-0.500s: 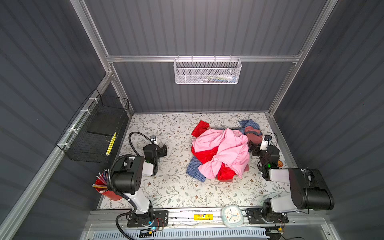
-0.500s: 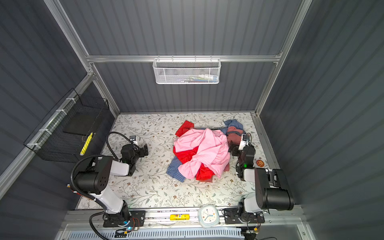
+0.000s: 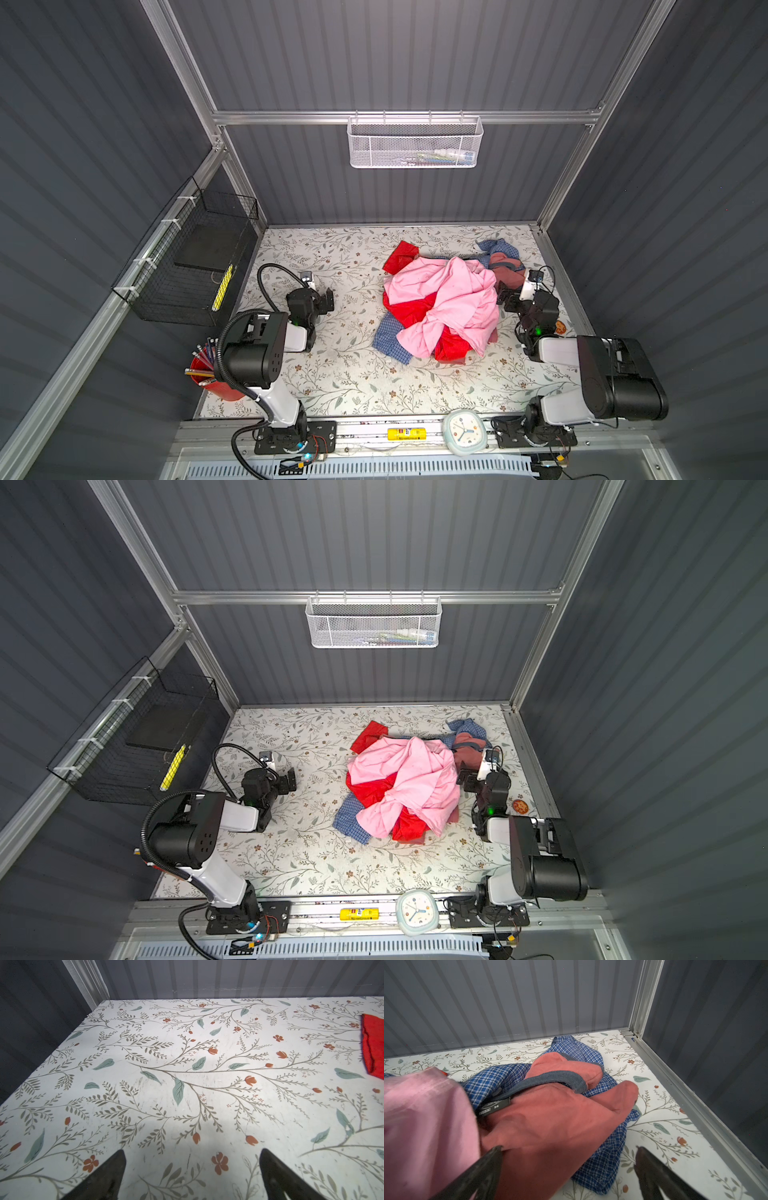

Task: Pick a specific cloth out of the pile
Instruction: 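Reach the left gripper into the pile toward the red cloth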

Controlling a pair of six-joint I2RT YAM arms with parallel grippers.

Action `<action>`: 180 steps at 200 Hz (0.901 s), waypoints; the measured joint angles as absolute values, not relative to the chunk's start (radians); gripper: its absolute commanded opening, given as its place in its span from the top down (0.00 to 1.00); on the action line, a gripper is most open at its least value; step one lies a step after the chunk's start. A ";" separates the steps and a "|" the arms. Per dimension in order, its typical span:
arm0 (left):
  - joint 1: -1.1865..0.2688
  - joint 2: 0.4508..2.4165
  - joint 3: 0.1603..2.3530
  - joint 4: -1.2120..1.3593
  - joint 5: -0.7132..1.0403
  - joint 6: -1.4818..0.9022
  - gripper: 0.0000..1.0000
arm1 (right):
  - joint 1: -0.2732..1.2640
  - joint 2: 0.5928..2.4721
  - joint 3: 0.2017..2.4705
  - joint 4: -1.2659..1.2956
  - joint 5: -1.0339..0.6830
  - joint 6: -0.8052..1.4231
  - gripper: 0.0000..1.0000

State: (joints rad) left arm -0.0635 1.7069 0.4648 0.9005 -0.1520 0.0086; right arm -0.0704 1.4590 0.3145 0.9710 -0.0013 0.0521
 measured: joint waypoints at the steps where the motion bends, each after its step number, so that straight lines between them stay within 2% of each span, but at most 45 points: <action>1: -0.064 1.707 0.465 0.900 -0.152 0.009 0.00 | -0.070 1.459 0.315 0.971 -0.001 0.052 0.01; 40: -0.064 1.707 0.465 0.896 -0.152 0.009 0.00 | -0.070 1.449 0.315 0.957 0.002 0.058 0.01; 59: -0.064 1.705 0.472 0.876 -0.166 0.007 0.00 | -0.075 1.382 0.361 0.801 0.023 0.084 0.01; 78: -0.064 1.675 0.594 0.605 -0.229 -0.039 0.00 | -0.106 1.318 0.496 0.606 0.022 0.124 0.01; 92: -0.061 1.671 0.799 0.344 -0.269 -0.101 0.00 | -0.127 1.284 0.600 0.505 0.006 0.154 0.01; 105: -0.057 1.668 0.962 0.208 -0.273 -0.160 0.00 | -0.135 1.259 0.660 0.439 -0.006 0.184 0.01; 141: -0.089 1.647 1.106 0.079 -0.200 -0.335 0.00 | -0.137 1.255 0.776 0.282 -0.112 0.265 0.07; 180: -0.270 1.701 1.137 -0.027 -0.128 -0.437 0.01 | -0.132 1.296 0.922 0.155 -0.282 0.309 0.11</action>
